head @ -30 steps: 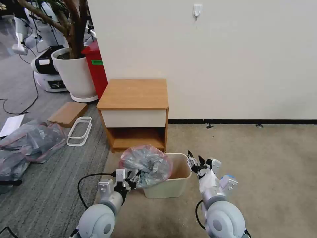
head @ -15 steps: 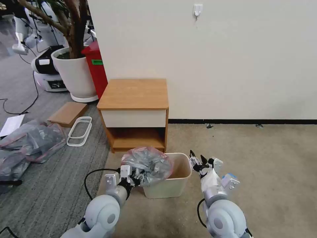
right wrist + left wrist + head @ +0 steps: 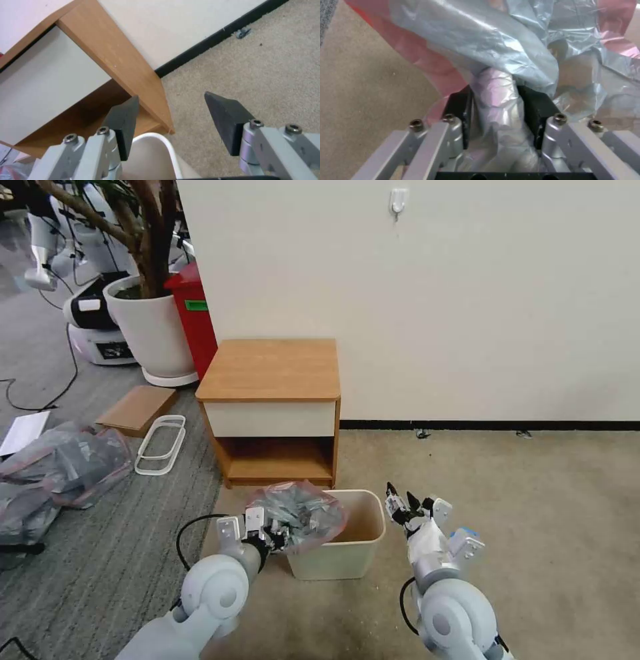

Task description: Pick up the garbage bag from the table and place it over the trash can.

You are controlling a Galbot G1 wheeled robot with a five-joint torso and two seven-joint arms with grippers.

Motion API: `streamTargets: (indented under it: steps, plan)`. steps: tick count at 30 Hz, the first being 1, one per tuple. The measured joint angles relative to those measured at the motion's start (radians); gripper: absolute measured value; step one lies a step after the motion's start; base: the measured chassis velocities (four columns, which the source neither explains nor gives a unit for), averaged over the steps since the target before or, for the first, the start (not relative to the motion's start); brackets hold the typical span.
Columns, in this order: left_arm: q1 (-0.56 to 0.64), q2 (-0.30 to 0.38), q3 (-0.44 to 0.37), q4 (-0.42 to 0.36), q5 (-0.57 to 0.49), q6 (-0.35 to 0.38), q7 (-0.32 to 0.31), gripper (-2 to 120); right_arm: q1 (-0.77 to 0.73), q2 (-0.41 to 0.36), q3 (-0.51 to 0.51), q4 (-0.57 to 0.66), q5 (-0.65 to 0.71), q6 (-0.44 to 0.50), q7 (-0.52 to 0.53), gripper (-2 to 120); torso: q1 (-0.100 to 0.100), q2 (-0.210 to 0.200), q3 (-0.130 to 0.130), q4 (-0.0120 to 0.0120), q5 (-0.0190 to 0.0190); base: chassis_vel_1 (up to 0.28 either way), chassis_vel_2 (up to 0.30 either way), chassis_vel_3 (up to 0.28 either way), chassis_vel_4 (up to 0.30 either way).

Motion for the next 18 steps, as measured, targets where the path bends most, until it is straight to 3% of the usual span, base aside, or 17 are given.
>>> streamTargets:
  steps: [13, 18]
  plan:
    - [-0.071, -0.006, 0.040, 0.039, -0.108, 0.033, -0.114, 30, 0.006, 0.003, 0.008, -0.024, 0.000, 0.010, -0.001, 54, 0.000, 0.000, 0.000, -0.0001, -0.0001, 0.000, 0.000, 0.000, 0.000]
    - [-0.088, -0.008, 0.048, 0.051, -0.129, 0.038, -0.131, 21, 0.009, 0.004, 0.011, -0.030, 0.000, 0.012, -0.001, 53, 0.000, 0.000, 0.000, -0.0001, 0.0000, 0.000, 0.000, 0.000, 0.000]
